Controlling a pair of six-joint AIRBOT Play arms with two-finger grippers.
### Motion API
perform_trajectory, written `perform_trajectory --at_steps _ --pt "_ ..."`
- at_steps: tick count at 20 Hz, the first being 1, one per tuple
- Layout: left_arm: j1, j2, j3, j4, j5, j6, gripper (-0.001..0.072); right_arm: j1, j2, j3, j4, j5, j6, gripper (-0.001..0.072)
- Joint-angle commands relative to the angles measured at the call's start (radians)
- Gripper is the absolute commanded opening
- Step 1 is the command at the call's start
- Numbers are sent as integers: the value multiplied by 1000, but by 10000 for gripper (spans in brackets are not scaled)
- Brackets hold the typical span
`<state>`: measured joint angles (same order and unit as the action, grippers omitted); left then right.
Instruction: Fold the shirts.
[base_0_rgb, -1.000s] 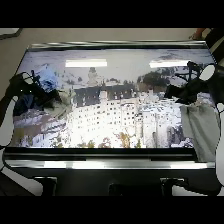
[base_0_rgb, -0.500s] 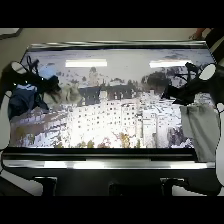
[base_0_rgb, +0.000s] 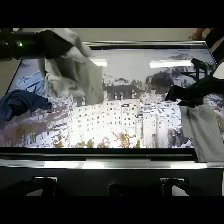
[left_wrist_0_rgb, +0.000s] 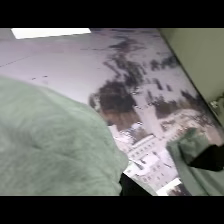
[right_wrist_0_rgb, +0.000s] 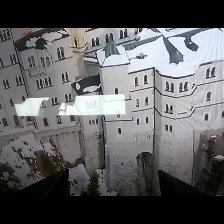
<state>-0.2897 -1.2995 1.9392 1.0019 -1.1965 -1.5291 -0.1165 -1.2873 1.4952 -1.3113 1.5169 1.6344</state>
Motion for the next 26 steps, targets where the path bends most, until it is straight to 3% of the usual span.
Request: perform_trajectory --at_steps 1,4,10,11,12,13,15,18,22,26 --pt "-225 51 3 32 9 12 30 1 99 0 -9 54 -11 653" --pt "-353 -16 -5 166 18 -13 31 1 173 0 -37 64 -35 653" --pt "-444 -375 -48 175 34 -56 32 1 213 0 -126 58 -34 653" --pt "-447 -439 -47 145 33 -70 133 1 213 0 -126 52 -34 653" --pt "-443 -494 -43 76 17 -72 575 1 213 0 -126 51 -34 653" --pt "-431 -527 -39 19 -8 -71 718 1 211 0 -126 50 -34 653" --pt "-375 -531 -34 16 -52 -64 720 1 204 -1 -117 51 -30 654" --pt "-227 -462 -34 167 -175 -63 720 1 180 -47 -64 46 -31 655" --pt "-31 -367 -79 251 -365 -28 719 2 128 -261 116 23 -71 656" --pt "15 -201 -411 220 -317 15 702 2 112 -552 233 -59 -114 655"
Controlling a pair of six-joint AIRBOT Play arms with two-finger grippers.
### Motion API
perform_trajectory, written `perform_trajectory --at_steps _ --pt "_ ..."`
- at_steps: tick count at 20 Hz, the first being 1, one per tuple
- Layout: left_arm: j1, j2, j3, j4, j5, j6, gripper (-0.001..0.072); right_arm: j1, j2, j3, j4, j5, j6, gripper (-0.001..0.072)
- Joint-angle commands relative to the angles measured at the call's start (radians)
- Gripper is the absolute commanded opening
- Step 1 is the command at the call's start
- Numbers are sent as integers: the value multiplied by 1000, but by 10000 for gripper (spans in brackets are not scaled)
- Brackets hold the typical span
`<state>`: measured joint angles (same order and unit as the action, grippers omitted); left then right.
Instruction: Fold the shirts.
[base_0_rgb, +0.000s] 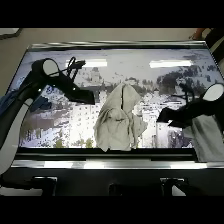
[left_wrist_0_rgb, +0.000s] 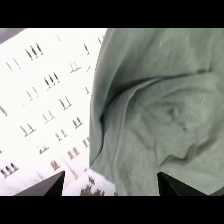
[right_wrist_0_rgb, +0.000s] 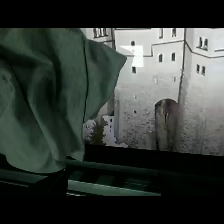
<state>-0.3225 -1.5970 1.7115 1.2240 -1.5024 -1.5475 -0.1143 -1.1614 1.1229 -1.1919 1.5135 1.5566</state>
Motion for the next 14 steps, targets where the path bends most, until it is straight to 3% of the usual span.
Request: perform_trajectory --at_steps 1,4,7,12,13,14 --pt "40 144 -314 -48 40 38 644 0 -14 -239 149 -81 -53 655" --pt "12 234 -651 -216 216 49 644 0 -14 -369 232 -179 -80 655" --pt "-35 235 -838 -369 321 102 644 8 -17 -442 279 -266 -84 652" --pt "-132 215 -898 -425 457 102 638 134 -87 -455 285 -333 -87 651" --pt "-145 205 -898 -429 483 81 579 151 -103 -455 285 -344 -87 634" --pt "-154 195 -898 -433 504 68 568 162 -120 -455 290 -354 -81 593"
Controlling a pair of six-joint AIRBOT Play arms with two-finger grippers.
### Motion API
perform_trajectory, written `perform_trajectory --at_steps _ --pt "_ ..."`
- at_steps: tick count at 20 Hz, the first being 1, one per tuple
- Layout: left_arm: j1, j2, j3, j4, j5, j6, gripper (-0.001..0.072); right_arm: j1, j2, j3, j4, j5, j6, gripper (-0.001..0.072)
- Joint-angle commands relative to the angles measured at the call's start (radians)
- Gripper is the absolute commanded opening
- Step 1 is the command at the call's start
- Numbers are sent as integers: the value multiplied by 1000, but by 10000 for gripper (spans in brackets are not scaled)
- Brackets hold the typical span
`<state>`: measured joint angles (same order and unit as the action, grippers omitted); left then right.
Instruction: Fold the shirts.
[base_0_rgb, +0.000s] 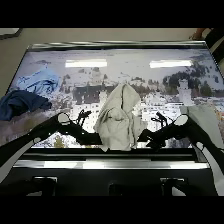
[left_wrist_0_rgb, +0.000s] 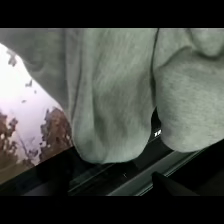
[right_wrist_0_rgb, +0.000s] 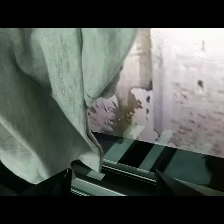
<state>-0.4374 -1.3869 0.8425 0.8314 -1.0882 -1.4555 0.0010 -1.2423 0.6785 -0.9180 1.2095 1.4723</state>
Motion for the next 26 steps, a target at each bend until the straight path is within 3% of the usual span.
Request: perform_trajectory --at_steps 1,3,4,6,7,9,10,11,14,19,22,26 --pt "-44 -23 -29 -45 106 -34 528 55 -51 -11 28 -64 9 564" --pt "-54 -38 -29 -47 137 -67 380 61 -68 -11 78 -89 9 550" --pt "-58 -43 -29 -48 150 -77 368 61 -75 -11 97 -100 9 545" --pt "-68 -50 -29 -72 166 -82 254 61 -96 -11 114 -109 17 535" --pt "-72 -51 -29 -82 171 -82 248 61 -109 -11 128 -108 16 485" --pt "-84 -51 -29 -84 178 -77 51 61 -135 -11 178 -105 16 330" --pt "-88 -51 -29 -84 184 -77 46 61 -144 -11 200 -100 9 218" --pt "-87 -51 -29 -84 185 -68 32 61 -146 -11 216 -94 -4 58" --pt "-58 -21 -3 -62 158 -16 29 55 -119 11 237 -60 -89 54" --pt "124 213 195 222 27 -64 28 -105 120 241 196 -43 -88 54" --pt "312 372 423 292 -12 -64 28 -274 293 470 185 -159 -95 54" --pt "523 496 745 292 60 -102 28 -389 447 745 85 -332 -96 53"
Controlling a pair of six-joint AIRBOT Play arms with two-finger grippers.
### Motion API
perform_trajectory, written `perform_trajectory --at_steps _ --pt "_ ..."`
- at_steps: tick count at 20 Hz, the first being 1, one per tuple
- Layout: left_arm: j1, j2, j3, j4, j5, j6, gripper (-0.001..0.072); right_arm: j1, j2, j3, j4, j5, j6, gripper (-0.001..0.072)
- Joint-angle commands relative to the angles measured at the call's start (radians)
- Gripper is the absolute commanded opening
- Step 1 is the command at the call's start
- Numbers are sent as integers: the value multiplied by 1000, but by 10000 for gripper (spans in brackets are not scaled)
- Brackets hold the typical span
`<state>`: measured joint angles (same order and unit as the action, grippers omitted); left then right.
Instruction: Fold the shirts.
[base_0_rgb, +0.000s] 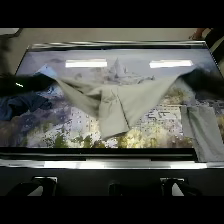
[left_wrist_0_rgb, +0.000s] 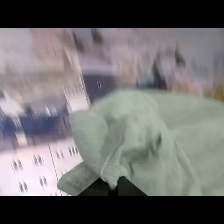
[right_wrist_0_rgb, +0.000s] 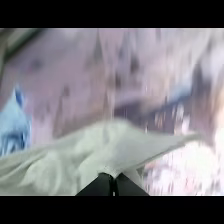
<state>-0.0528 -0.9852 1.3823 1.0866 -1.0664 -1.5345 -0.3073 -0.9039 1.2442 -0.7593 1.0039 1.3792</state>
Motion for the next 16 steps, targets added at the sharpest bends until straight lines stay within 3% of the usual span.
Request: perform_trajectory --at_steps 1,5,10,13,16 --pt "164 110 263 36 66 -31 28 -82 130 229 -103 -156 -3 53" --pt "197 140 425 40 128 -29 28 -82 174 312 -172 -270 58 53" --pt "197 165 447 51 201 -27 28 -82 172 333 -214 -324 103 53" --pt "197 140 430 151 137 -25 28 -82 137 333 -285 -298 137 53" --pt "196 101 297 208 53 -25 28 -82 3 333 -407 -219 286 54"
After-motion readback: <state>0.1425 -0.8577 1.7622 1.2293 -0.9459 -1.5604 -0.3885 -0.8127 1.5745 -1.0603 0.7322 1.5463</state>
